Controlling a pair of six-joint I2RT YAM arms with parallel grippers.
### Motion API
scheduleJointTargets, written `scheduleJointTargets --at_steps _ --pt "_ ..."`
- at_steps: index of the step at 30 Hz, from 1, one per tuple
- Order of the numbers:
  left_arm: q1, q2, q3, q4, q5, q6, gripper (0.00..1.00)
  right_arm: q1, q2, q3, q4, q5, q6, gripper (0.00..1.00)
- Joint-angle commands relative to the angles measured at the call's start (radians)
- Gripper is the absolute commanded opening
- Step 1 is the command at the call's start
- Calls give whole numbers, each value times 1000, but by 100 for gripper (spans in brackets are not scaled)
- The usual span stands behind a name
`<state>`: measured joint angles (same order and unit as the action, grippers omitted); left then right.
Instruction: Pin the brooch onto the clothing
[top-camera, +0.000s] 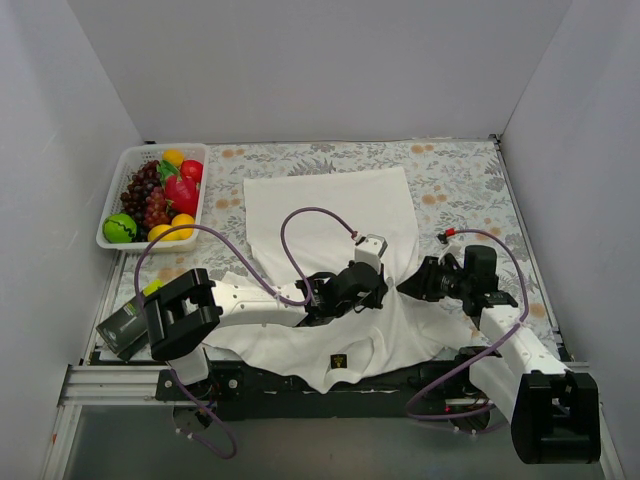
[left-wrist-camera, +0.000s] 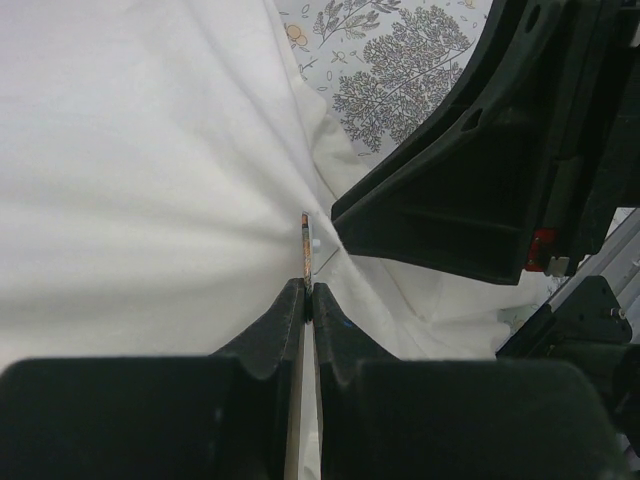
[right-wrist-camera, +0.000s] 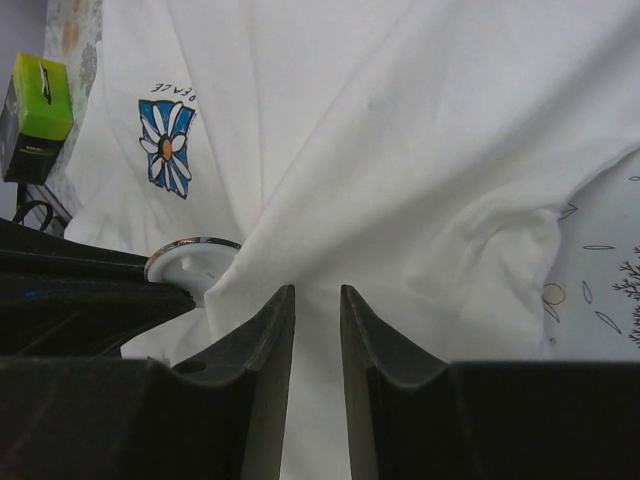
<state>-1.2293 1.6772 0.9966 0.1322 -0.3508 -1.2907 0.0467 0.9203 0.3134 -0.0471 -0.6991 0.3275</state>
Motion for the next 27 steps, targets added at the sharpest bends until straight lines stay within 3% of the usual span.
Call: scheduleJointTargets --at_steps 1,11,27 --pt "4 -16 17 38 16 -10 0 48 5 9 72 33 36 29" --pt "7 -2 33 43 30 -10 0 153 18 36 55 121 41 23" --pt "30 22 83 98 114 -2 0 217 38 44 53 153 38 17"
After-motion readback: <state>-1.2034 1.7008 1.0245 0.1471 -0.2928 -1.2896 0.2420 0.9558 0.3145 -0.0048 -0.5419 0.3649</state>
